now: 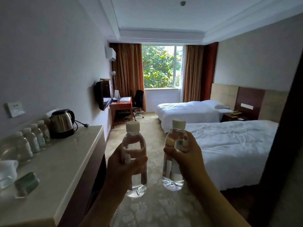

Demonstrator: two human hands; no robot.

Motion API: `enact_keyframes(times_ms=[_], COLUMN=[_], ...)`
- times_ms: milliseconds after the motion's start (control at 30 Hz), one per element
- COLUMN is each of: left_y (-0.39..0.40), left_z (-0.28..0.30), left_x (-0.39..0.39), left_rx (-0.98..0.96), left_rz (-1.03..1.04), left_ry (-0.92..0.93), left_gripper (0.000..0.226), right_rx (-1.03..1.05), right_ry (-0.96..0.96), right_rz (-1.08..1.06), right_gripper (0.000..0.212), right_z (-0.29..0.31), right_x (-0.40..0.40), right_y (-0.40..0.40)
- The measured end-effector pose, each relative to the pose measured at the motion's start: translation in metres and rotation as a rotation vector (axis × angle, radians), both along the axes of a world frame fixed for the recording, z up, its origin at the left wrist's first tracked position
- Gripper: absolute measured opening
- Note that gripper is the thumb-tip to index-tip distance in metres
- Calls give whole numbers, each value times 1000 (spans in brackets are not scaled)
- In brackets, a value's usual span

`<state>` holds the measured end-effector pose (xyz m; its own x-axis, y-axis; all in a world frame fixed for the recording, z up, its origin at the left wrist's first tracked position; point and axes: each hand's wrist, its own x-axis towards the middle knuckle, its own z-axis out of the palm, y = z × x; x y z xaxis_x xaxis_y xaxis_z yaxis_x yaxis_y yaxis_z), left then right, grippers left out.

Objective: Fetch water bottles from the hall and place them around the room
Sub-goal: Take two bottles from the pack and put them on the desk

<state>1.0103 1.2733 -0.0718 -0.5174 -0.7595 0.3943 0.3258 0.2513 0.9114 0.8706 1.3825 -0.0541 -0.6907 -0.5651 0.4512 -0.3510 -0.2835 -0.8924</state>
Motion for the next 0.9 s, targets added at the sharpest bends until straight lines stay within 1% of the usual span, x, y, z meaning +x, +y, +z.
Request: enact_keyframes(times_ms=[33, 167, 233, 333, 400, 533, 667, 767, 800, 900], left_y=[-14, -67, -94, -135, -165, -232, -305, -367, -387, -452], left_z=[-2, -2, 3, 19, 23, 26, 23, 15, 14, 14], left_x=[-17, -87, -124, -173, -199, -242, -287, -324, -337, -378], left_rx=[1, 33, 23, 19, 4, 64, 40, 39, 38, 2], left_rz=[-4, -6, -9, -21, 15, 86, 102, 121, 117, 68], left_ry=[-7, -7, -38, -34, -23, -12, -20, -19, -18, 17], left_gripper=[50, 45, 42, 41, 40, 37, 29, 37, 37, 29], right_rx=[-5, -38, -52, -57, -60, -57, -52, -52, -51, -41], right_ry=[12, 31, 20, 31, 53, 72, 74, 82, 75, 84], right_rz=[0, -24, -14, -21, 1, 7, 31, 15, 11, -12], right_gripper=[44, 39, 38, 40, 41, 43, 44, 44, 44, 45], right_z=[-3, -6, -4, 8, 15, 18, 14, 8, 6, 2], right_x=[-18, -96, -139, -195, -227, -281, -327, -361, -373, -412], right_y=[-11, -57, -85, -130, -160, -223, -294, -356, -377, -448])
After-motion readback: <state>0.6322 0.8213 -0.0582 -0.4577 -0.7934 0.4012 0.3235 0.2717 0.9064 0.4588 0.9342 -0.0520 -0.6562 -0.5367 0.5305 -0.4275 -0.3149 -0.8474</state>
